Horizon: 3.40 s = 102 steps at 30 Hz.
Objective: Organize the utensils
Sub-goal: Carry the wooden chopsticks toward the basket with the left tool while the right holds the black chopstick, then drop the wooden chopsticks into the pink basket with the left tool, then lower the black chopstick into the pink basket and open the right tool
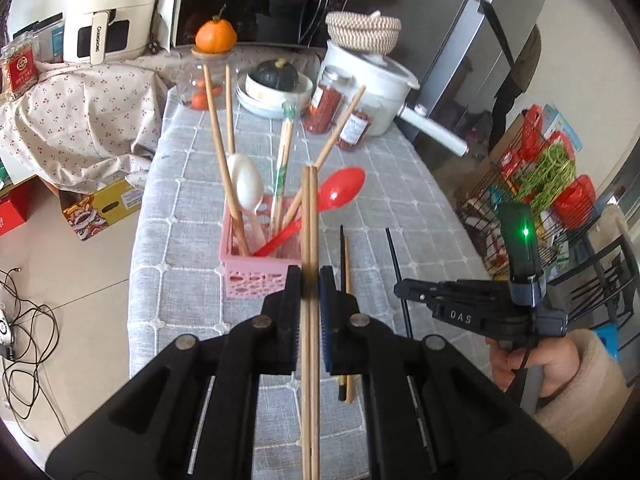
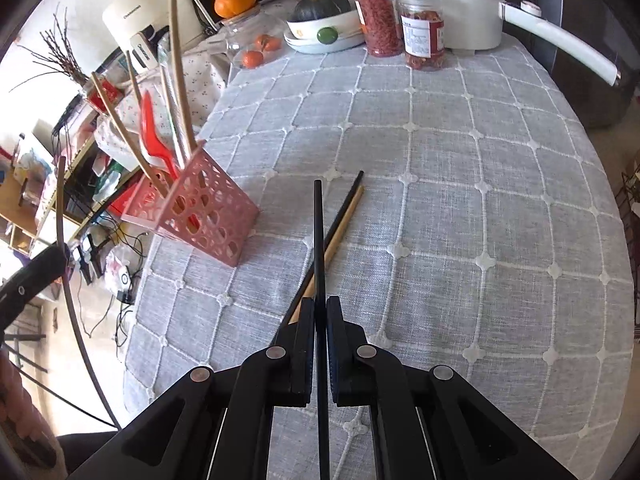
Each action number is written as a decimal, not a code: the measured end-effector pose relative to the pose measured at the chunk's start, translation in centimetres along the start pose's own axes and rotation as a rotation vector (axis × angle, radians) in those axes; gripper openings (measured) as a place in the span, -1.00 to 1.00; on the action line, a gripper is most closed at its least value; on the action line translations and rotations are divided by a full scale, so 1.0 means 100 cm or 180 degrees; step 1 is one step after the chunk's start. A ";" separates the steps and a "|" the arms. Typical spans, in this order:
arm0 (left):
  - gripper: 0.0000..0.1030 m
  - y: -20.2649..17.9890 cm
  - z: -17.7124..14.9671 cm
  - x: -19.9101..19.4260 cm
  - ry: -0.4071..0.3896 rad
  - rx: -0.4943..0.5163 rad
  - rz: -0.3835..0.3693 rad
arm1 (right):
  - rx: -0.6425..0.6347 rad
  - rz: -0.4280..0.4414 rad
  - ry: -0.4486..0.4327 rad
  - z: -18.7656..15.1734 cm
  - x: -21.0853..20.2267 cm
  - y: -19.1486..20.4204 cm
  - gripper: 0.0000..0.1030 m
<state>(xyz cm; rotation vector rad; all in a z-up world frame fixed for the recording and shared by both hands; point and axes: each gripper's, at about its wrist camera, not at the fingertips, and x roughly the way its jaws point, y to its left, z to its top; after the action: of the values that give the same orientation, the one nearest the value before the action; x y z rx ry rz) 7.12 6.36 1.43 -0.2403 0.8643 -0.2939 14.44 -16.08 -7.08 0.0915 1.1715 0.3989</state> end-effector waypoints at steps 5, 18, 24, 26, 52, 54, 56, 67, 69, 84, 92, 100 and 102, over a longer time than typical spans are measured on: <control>-0.81 0.009 0.013 -0.027 -0.0740 -0.0209 -0.0219 | -0.0061 0.0077 -0.0353 0.006 -0.034 0.007 -0.89; -0.81 0.010 0.042 -0.024 -0.2252 -0.0252 0.0396 | -0.0300 0.0149 -0.1102 0.018 -0.090 0.042 -0.89; -0.81 0.014 0.046 0.003 -0.2288 -0.0156 0.0649 | -0.0341 0.0184 -0.1189 0.019 -0.097 0.046 -0.89; -0.81 0.015 0.046 0.007 -0.2314 -0.0131 0.0707 | -0.0333 0.0191 -0.1202 0.019 -0.096 0.046 -0.89; 0.13 0.024 0.041 0.007 -0.1141 -0.0365 0.0795 | -0.0215 0.0482 -0.1656 0.040 -0.160 0.066 -0.89; 0.28 0.028 0.037 -0.004 -0.1030 -0.0472 0.0860 | -0.0233 0.0528 -0.1725 0.046 -0.163 0.075 -0.89; 0.39 0.032 0.031 -0.011 -0.0908 -0.0561 0.0937 | -0.0238 0.0580 -0.1777 0.052 -0.162 0.082 -0.89; 0.61 0.065 -0.011 0.004 -0.0333 -0.0966 0.1005 | -0.0323 0.0600 -0.1761 0.059 -0.113 0.104 -0.89; 0.61 0.066 -0.013 0.010 -0.0266 -0.0961 0.1017 | -0.0318 0.0590 -0.1760 0.059 -0.104 0.103 -0.89; 0.61 0.056 -0.019 0.028 -0.0021 -0.0802 0.0931 | -0.0552 0.0661 -0.1594 0.051 -0.079 0.113 -0.48; 0.61 0.042 -0.026 0.040 0.0166 -0.0637 0.0836 | -0.0328 0.0512 -0.1684 0.051 -0.115 0.071 0.10; 0.61 0.033 -0.033 0.056 0.0349 -0.0558 0.0759 | 0.0028 0.0038 -0.1262 0.045 -0.085 0.004 0.16; 0.61 0.030 -0.037 0.063 0.0417 -0.0530 0.0742 | 0.0076 -0.0066 -0.1035 0.040 -0.062 -0.007 0.16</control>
<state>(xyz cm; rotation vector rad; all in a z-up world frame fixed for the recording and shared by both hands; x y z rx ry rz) 8.59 6.63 -6.26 -0.2743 1.0380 -0.0200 16.21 -18.34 -0.28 0.1588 0.8559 0.3371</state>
